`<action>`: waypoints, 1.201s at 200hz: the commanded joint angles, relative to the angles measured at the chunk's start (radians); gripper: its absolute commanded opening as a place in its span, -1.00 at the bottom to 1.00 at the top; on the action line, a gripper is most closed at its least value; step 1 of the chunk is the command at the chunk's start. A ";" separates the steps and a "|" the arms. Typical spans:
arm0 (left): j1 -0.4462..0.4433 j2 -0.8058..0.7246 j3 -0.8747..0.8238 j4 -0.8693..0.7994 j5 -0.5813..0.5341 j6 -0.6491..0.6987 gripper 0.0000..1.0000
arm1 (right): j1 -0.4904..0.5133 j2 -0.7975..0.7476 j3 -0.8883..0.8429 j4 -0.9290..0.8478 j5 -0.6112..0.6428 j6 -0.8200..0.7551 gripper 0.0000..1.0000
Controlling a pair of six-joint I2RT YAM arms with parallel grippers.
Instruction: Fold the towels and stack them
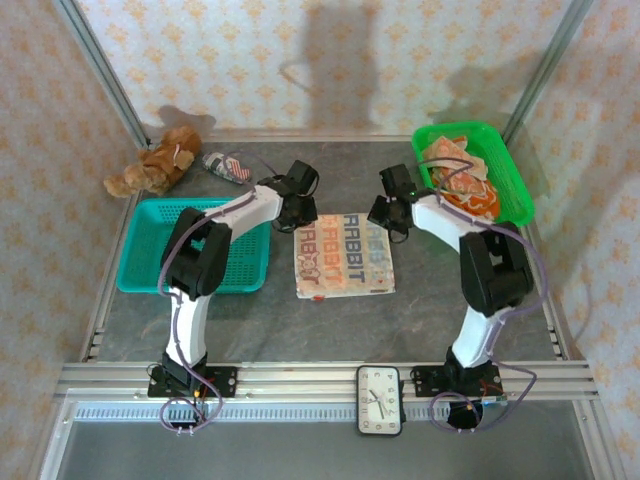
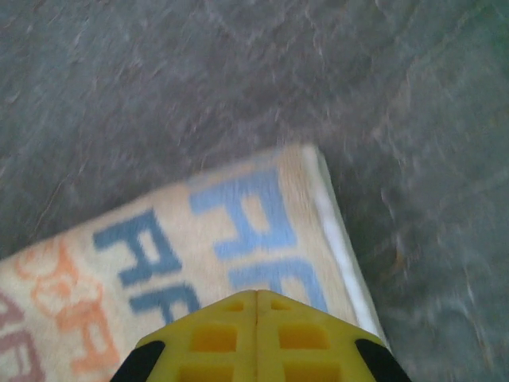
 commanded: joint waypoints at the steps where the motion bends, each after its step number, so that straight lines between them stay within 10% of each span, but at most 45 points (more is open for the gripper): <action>1: 0.006 0.039 0.053 -0.061 -0.052 0.035 -1.00 | -0.021 0.078 0.082 -0.051 0.021 -0.049 -1.00; 120: 0.027 0.076 0.139 -0.103 -0.090 0.090 -0.99 | -0.065 0.158 0.137 -0.073 0.049 -0.105 -1.00; 178: 0.051 0.082 0.167 -0.099 -0.074 0.100 -0.61 | -0.075 0.155 0.212 -0.111 0.054 -0.119 -0.47; 240: 0.055 0.137 0.221 -0.097 -0.059 0.105 -0.41 | -0.087 0.230 0.264 -0.120 0.037 -0.122 -0.34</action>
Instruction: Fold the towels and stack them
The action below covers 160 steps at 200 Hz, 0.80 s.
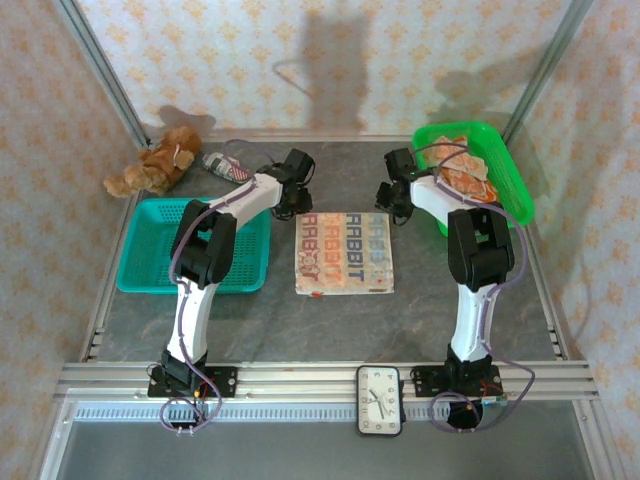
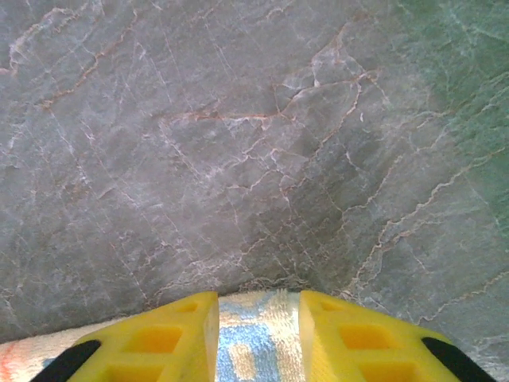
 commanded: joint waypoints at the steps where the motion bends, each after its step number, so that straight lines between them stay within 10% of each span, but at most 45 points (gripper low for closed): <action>1: 0.005 0.032 0.041 -0.023 -0.007 0.021 -0.41 | -0.010 0.039 0.034 -0.034 0.017 -0.012 -0.34; 160: 0.004 0.107 0.022 -0.011 0.039 0.010 -0.45 | -0.006 0.091 -0.014 0.001 -0.050 0.009 -0.39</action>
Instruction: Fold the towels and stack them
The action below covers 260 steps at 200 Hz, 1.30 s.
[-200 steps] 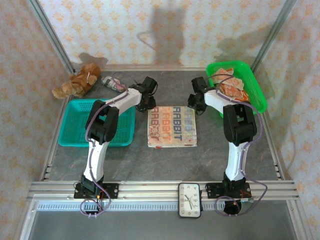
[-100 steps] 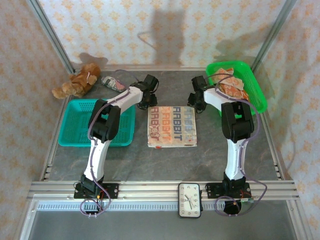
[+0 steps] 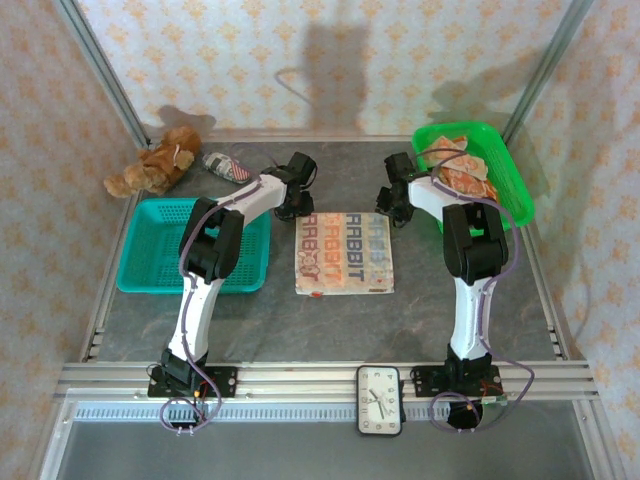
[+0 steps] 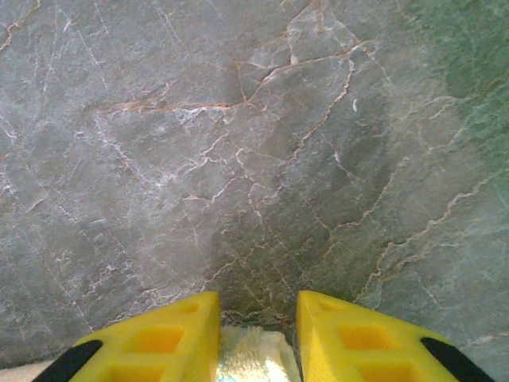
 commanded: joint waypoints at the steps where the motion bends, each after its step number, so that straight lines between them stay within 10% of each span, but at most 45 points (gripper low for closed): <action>1: 0.001 0.023 -0.022 -0.007 0.029 -0.004 -0.45 | 0.006 0.020 -0.027 0.002 -0.027 0.012 -0.39; 78: -0.016 0.045 -0.016 -0.011 0.024 -0.021 -0.62 | 0.040 0.028 -0.030 0.000 0.005 0.064 -0.53; 126: -0.027 0.033 -0.005 -0.013 0.016 -0.028 -1.00 | 0.052 0.003 -0.043 0.012 0.019 0.077 -1.00; 214: -0.023 -0.039 0.052 -0.037 -0.008 -0.017 -1.00 | 0.018 -0.078 0.043 -0.050 0.030 0.052 -1.00; 228: -0.022 -0.033 0.050 -0.037 -0.004 -0.020 -1.00 | 0.019 -0.082 0.033 -0.046 0.015 0.068 -0.53; 260: -0.022 -0.026 0.040 -0.032 0.002 -0.023 -1.00 | 0.020 -0.092 -0.014 -0.027 0.008 0.078 -0.31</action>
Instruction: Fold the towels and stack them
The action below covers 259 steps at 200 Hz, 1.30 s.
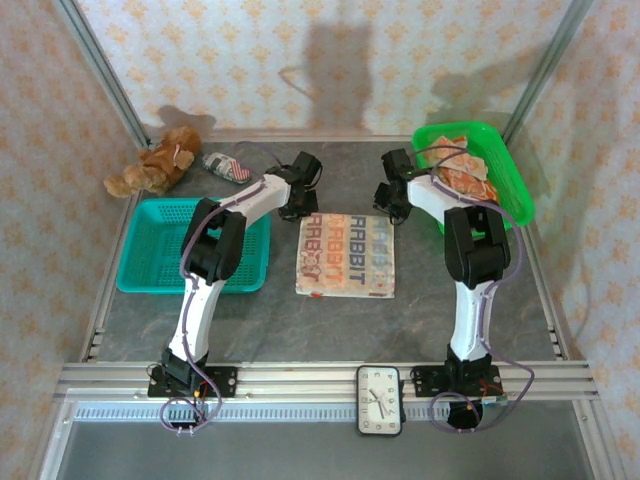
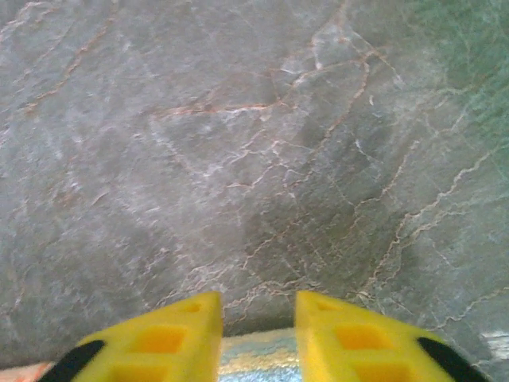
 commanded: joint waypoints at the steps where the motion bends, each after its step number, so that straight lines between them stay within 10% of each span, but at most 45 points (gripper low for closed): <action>1: -0.001 -0.024 0.014 -0.013 0.005 -0.003 -1.00 | 0.000 -0.044 -0.022 -0.011 -0.007 0.009 -0.31; 259: 0.008 -0.051 -0.053 0.014 -0.003 -0.018 -1.00 | 0.001 -0.006 -0.056 -0.034 0.036 0.072 -0.22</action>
